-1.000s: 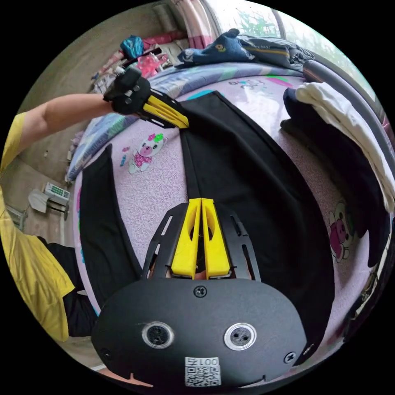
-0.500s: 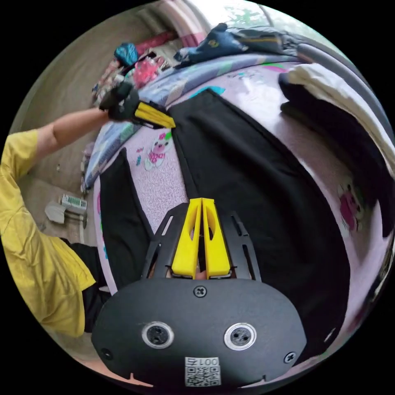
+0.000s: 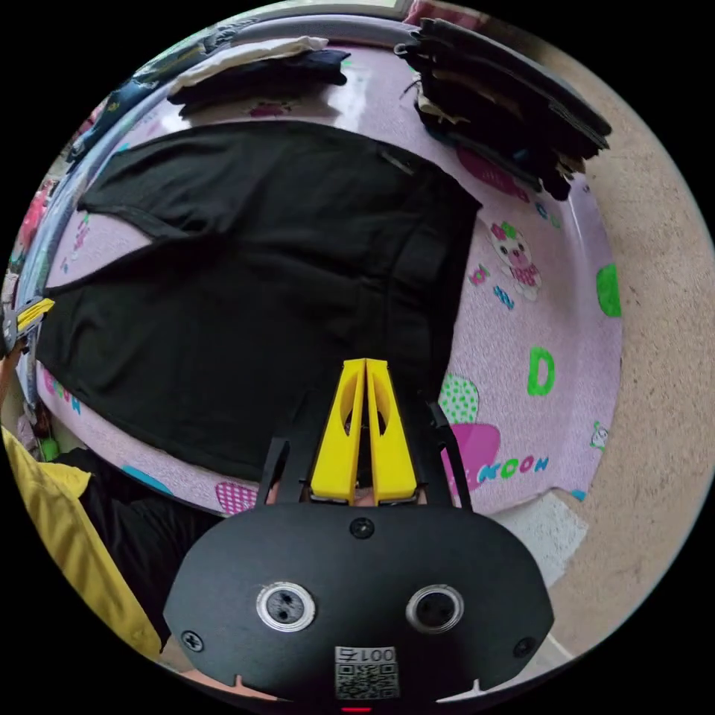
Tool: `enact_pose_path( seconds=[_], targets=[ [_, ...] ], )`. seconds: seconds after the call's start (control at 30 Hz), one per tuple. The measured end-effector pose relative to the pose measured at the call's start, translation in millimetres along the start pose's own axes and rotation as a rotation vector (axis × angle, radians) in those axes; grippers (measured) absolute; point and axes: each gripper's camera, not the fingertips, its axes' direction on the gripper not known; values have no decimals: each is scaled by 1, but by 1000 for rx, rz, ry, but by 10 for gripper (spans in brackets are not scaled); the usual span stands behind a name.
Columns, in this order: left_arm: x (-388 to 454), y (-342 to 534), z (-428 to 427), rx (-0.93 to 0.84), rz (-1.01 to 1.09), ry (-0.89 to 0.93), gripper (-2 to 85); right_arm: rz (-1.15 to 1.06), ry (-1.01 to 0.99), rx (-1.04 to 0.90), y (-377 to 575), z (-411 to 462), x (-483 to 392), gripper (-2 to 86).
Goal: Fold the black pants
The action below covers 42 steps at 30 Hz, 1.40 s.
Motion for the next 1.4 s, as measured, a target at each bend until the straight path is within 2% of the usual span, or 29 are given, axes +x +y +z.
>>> enact_pose_path(
  seconds=[0.17,0.53,0.93,1.0,1.13,1.2,1.33,1.4],
  targets=[
    [11,1,24,-40,-42,39,-13,107,-26,-44,15,22,7,0],
    [-6,-14,39,-117,-72,3,-13,-79,4,-111,4,36,8,0],
    [-17,-26,42,-208,-133,46,-15,-79,-75,-132,8,36,59,0],
    [-41,-32,26,-118,-145,64,-15,-157,-123,-25,-2,19,64,0],
    [-108,-62,4,-22,-134,61,-12,-349,-417,167,-50,-8,87,2],
    [-166,-90,-4,18,-138,74,2,-401,-484,230,-79,-14,98,4],
    [-248,-139,3,-9,-122,44,45,-523,-517,289,-149,-21,114,17],
    [-283,-177,20,-121,-22,-24,54,-570,-497,258,-179,-20,116,34]
  ],
)
